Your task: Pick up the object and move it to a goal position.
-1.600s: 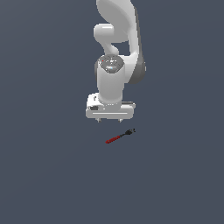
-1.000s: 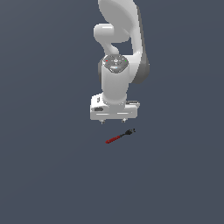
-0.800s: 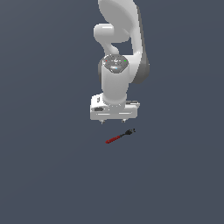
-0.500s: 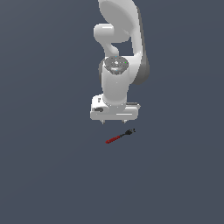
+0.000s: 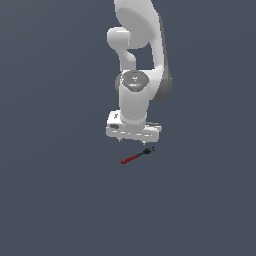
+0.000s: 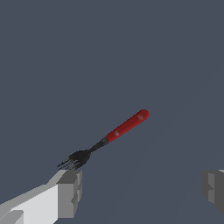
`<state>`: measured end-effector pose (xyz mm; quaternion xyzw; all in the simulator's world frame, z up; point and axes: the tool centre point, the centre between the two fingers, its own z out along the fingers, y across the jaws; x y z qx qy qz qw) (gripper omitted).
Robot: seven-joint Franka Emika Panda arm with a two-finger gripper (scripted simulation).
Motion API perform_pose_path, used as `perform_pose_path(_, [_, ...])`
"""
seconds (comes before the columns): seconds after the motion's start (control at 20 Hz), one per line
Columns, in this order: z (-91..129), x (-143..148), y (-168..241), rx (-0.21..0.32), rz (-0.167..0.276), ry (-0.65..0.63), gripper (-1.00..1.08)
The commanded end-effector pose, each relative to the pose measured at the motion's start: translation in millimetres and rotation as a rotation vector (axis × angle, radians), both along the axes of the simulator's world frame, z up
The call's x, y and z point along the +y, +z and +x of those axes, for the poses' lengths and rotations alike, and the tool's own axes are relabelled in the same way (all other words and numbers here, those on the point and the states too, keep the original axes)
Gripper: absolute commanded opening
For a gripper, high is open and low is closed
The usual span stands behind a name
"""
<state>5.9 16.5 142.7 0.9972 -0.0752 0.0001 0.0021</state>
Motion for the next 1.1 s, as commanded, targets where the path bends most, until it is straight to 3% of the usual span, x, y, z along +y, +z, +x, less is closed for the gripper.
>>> perform_pose_path(0.0, [0, 3, -6, 0.001, 0.003, -0.062, 1.0])
perform_pose_path(1.05, [0, 26, -56, 0.004, 0.01, -0.624, 1.0])
